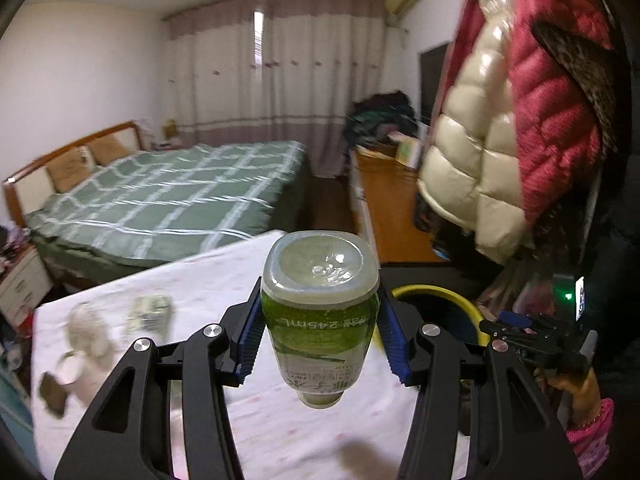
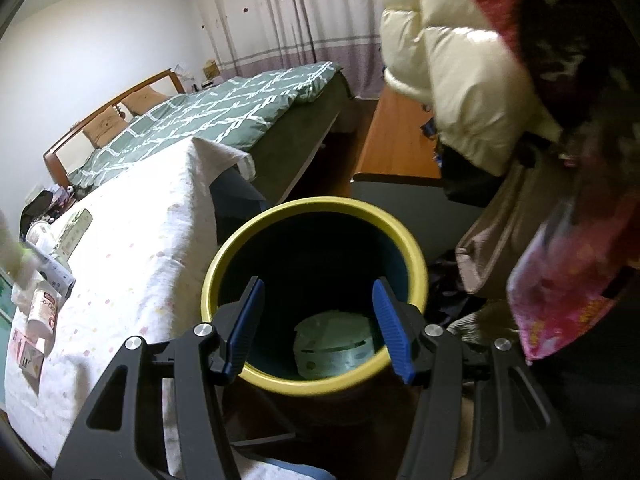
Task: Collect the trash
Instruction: 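Move the bottle over the yellow bin and open the left gripper, then grasp the blue-capped toothpaste tube with the right gripper and lift it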
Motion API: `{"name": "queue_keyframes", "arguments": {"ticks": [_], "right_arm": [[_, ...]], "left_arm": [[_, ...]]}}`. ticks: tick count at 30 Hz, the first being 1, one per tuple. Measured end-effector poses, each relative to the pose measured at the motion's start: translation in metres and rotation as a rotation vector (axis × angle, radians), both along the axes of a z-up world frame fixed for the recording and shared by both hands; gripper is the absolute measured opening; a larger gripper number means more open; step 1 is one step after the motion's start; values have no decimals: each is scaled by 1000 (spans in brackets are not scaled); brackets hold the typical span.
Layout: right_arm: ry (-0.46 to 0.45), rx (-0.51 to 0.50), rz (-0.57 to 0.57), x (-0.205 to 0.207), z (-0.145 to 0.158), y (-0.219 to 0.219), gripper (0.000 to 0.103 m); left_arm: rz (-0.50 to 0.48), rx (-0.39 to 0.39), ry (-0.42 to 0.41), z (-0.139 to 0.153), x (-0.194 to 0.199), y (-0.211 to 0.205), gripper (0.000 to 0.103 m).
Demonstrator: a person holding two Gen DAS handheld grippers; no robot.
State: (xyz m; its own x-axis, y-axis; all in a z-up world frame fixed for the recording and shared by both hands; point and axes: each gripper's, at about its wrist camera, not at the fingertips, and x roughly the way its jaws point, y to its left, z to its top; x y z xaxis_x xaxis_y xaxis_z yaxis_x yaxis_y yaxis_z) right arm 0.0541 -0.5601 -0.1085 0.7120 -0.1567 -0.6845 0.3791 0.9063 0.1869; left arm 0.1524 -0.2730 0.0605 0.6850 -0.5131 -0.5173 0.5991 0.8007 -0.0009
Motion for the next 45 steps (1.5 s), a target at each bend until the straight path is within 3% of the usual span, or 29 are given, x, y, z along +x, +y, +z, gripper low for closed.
{"name": "queue_keyframes", "arguments": {"ticks": [6, 14, 23, 25, 26, 27, 34, 38, 45], "right_arm": [[-6, -4, -24, -24, 2, -10, 54], [7, 16, -61, -44, -5, -26, 54], [42, 2, -74, -49, -12, -27, 54], [44, -2, -73, -49, -11, -26, 54], [45, -4, -72, -49, -11, -24, 54], [46, -5, -72, -48, -11, -23, 55], [55, -1, -57, -46, -14, -15, 55], [64, -3, -21, -37, -17, -3, 57], [59, 4, 114, -3, -15, 43, 58]], "left_arm": [[-127, 30, 76, -34, 16, -85, 52], [-203, 81, 149, -94, 26, -172, 52], [-222, 171, 324, -169, 46, -217, 52], [-216, 167, 356, -177, 50, -216, 57], [-207, 155, 353, -177, 50, -213, 71], [-201, 148, 342, -175, 50, -210, 76], [-201, 102, 281, -135, 40, -183, 79], [-156, 64, 218, -99, 28, -133, 92], [29, -17, 159, -56, 6, -1, 97]]}}
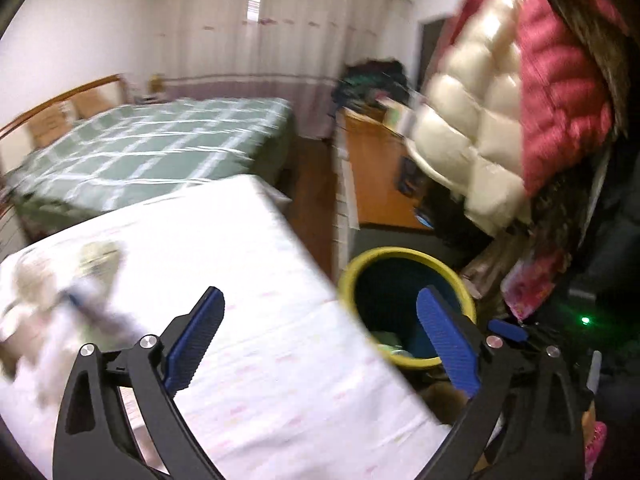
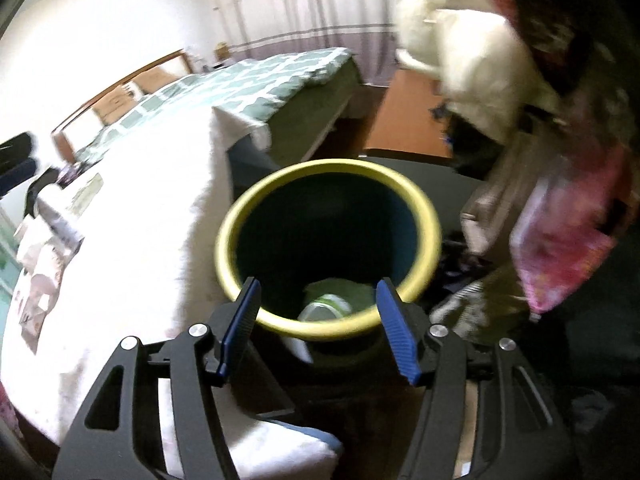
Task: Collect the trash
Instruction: 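Grasp the blue-capped toothpaste tube with the right gripper and lift it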
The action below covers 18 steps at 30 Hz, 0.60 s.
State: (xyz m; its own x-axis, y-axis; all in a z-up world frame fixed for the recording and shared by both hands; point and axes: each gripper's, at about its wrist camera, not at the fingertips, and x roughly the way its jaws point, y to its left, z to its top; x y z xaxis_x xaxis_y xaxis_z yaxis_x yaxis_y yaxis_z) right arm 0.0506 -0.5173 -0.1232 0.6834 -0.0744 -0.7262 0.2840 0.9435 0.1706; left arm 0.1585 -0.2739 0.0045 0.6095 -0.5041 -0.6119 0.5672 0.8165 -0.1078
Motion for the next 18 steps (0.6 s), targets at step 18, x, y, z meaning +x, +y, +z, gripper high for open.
{"name": "queue_keyframes", "arguments": {"ticks": [18], "right_arm": [[-89, -18, 521, 125, 59, 226, 58]], "left_arm": [[516, 24, -43, -10, -43, 266, 98]]}}
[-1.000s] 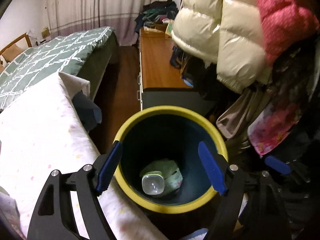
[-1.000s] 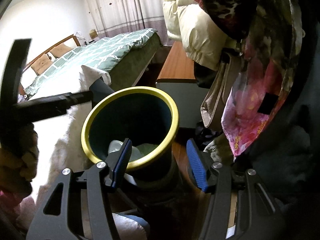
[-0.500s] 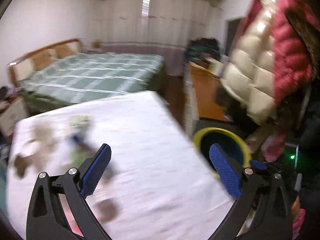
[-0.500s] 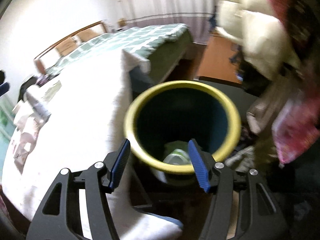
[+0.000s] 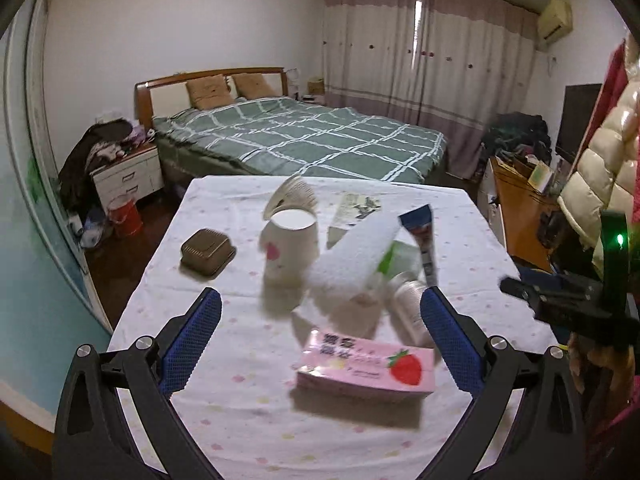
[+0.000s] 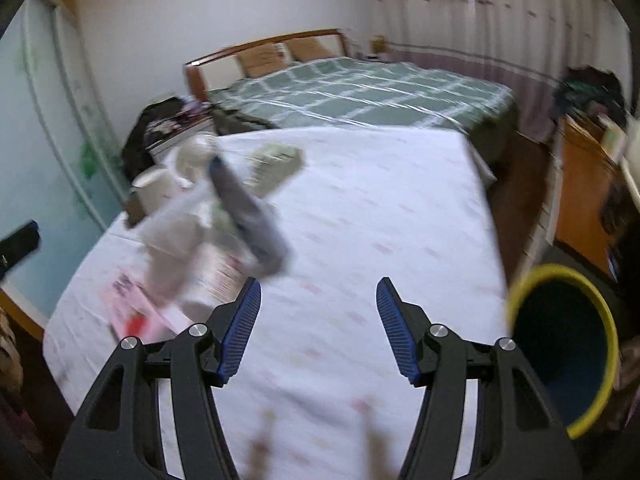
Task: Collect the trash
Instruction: 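Grasp the blue-capped toothpaste tube with the right gripper and lift it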
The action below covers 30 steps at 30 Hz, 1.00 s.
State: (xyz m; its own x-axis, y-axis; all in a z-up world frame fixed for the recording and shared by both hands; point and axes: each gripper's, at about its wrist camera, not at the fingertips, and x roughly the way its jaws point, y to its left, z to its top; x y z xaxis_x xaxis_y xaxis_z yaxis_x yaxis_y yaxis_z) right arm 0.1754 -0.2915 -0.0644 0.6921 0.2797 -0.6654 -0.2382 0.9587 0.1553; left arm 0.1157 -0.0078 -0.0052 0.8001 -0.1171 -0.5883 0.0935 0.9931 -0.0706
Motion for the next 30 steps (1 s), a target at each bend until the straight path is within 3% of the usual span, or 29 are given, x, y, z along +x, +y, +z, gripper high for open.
{"name": "queue_keyframes", "arguments": {"ticks": [5, 14, 15, 16, 17, 30], "right_arm": [[-24, -51, 47, 35, 5, 48, 58], [-16, -116, 50, 78, -1, 84, 57], [-10, -119, 46, 80, -3, 85, 53], [1, -124, 43, 82, -5, 85, 39], [8, -128, 42, 81, -7, 84, 33], [-51, -83, -19, 42, 15, 35, 30]], "left_arm": [[-6, -21, 16, -16, -4, 8, 98], [-13, -35, 51, -33, 0, 12, 98], [-18, -34, 54, -35, 0, 11, 98], [-20, -34, 55, -37, 0, 12, 98], [-22, -34, 56, -38, 0, 13, 98], [-53, -38, 79, -48, 7, 2, 98]]}}
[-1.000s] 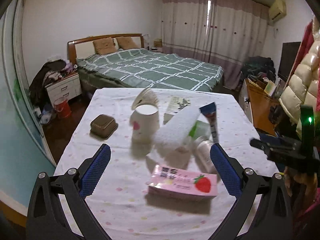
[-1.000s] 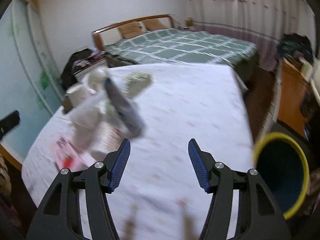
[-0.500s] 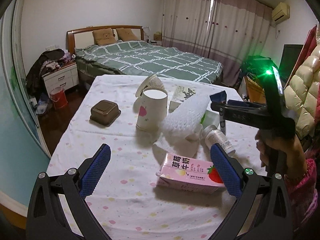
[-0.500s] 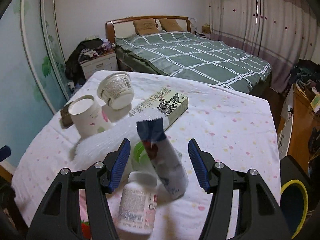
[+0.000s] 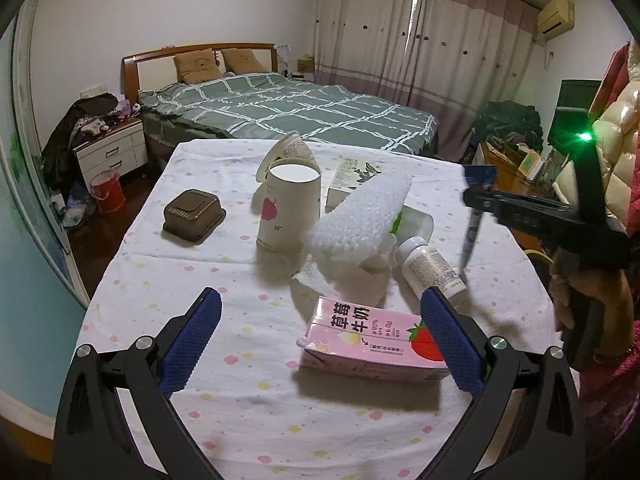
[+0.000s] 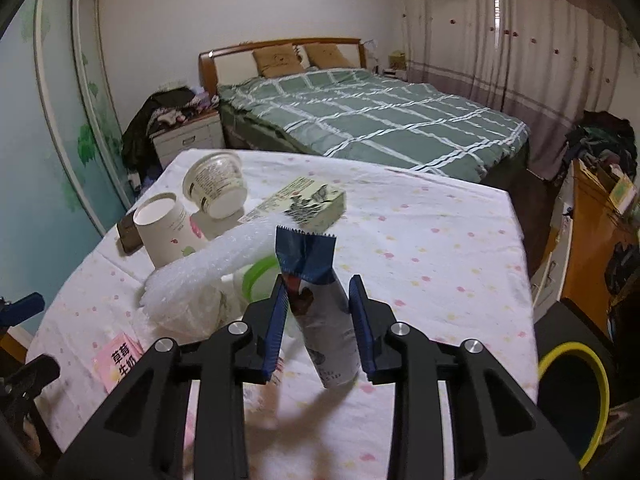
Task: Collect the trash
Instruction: 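Grasp the blue-capped toothpaste tube with the right gripper and lift it, then carry the toothpaste tube over the yellow bin and release it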
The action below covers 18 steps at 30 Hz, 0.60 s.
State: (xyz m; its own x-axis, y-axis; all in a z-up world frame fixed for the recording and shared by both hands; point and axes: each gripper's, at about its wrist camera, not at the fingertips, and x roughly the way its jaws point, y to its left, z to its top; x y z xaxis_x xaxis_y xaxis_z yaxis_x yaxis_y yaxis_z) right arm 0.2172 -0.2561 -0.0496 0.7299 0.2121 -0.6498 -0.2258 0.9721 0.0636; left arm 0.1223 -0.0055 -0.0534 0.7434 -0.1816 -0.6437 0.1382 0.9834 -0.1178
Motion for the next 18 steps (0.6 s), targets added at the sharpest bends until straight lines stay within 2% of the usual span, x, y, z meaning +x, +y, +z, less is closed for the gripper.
{"name": "queue_keyframes", "arguments": {"ticks": [5, 9, 14, 18], "right_arm": [[-27, 47, -103, -26, 7, -54, 30], [-25, 53, -239, -41, 3, -109, 30], [16, 53, -414, -50, -17, -179, 30], [44, 35, -507, -53, -35, -214, 30]], "left_arm": [[-15, 4, 7, -3, 1, -5, 98], [-35, 1, 15, -5, 1, -12, 98], [-48, 8, 27, -9, 4, -19, 98], [-53, 19, 32, -10, 7, -24, 98]]}}
